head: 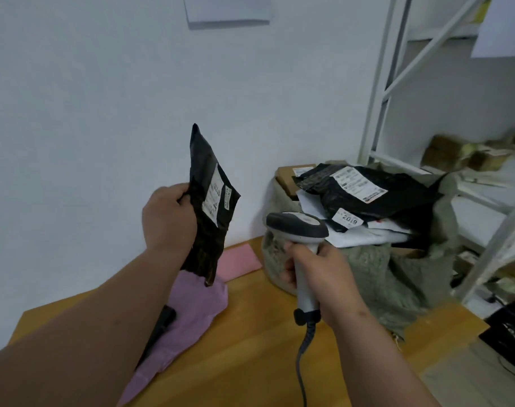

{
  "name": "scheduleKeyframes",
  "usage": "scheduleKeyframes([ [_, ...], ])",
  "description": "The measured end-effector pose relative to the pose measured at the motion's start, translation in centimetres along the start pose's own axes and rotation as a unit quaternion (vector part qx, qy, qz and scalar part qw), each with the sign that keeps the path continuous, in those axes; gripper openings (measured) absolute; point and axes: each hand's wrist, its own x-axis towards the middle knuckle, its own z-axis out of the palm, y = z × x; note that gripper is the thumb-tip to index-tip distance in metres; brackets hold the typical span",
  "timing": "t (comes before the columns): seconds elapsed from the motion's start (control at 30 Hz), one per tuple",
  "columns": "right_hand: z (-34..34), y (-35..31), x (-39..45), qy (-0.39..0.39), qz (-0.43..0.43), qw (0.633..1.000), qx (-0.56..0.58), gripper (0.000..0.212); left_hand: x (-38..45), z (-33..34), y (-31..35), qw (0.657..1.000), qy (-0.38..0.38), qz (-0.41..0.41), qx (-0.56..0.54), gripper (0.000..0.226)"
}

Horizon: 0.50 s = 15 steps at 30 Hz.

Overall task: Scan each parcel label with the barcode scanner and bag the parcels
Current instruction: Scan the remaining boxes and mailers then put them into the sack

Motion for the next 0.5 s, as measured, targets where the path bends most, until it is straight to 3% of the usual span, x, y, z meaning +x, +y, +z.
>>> scheduleKeyframes([
  [0.17,-5.1,-1.5,1.8,0.013,0.002,1.0,0.027,0.015,3.0,4.5,7.5,0.99,0.05,0.122,-0.052,0.035],
  [0.3,-10.2,-2.9,3.4,0.028,-0.005,0.999,0.046,0.018,3.4,10.1,14.9,0.962,0.042,0.262,-0.072,0.036],
  [0.4,-13.7,-3.5,4.8,0.06,-0.012,0.996,0.069,0.015,2.4,15.0,17.8,0.938,-0.016,0.346,-0.021,0.04],
  [0.5,-16.7,-3.7,5.9,0.093,-0.017,0.99,0.106,0.011,0.3,19.1,18.2,0.922,-0.166,0.341,0.075,0.047],
])
